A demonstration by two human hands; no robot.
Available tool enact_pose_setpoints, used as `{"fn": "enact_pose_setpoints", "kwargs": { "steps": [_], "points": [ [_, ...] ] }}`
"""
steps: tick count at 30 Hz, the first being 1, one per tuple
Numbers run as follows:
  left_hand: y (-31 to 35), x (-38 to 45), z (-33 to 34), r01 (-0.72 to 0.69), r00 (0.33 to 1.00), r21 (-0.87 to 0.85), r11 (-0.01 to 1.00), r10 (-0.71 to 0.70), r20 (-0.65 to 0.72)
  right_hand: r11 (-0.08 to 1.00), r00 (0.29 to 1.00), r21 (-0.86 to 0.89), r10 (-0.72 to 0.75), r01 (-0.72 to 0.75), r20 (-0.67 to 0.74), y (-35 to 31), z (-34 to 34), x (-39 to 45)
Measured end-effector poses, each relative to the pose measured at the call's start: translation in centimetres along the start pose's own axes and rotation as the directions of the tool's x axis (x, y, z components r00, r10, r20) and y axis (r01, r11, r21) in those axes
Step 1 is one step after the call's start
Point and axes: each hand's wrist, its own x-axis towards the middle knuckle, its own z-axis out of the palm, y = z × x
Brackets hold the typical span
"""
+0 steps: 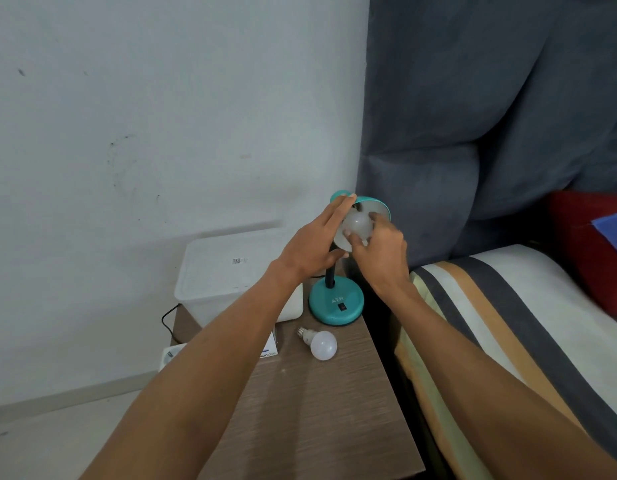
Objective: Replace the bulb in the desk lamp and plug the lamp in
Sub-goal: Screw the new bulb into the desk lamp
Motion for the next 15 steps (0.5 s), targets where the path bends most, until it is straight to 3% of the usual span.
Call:
{"fn": "enact_pose_setpoints", "kwargs": {
  "steps": [3, 7, 10, 12, 15],
  "points": [
    [0.09, 0.02, 0.04, -0.013, 1.0, 0.004, 1.0, 0.013, -0.008, 0.991, 0.991, 0.035, 0.131, -0.131, -0.013, -0.41, -0.25, 0.23],
    [0.25, 0.11, -0.01, -0.014, 1.0, 0.001, 1.0, 0.014, -0.007, 0.999, 0.996, 0.041, 0.011, -0.008, -0.083, -0.72, -0.5, -0.24],
    [0.17, 0.0, -0.01, -0.011, 1.0, -0.013, 1.0, 0.011, -0.002, 0.996, 0.996, -0.009, -0.088, 0.088, -0.028, -0.44, -0.29, -0.5],
    [0.22, -0.02, -0.03, -0.008, 1.0, -0.01, 1.0, 0.008, 0.0, 0.996, 0.996, -0.022, -0.088, 0.088, 0.008, -0.08, -0.14, -0.35],
    [0.23, -0.02, -0.07, -0.013, 1.0, 0.0, 1.0, 0.013, -0.005, 0.999, 0.999, 0.019, 0.034, -0.034, -0.028, -0.15, -0.08, 0.13]
  ]
}}
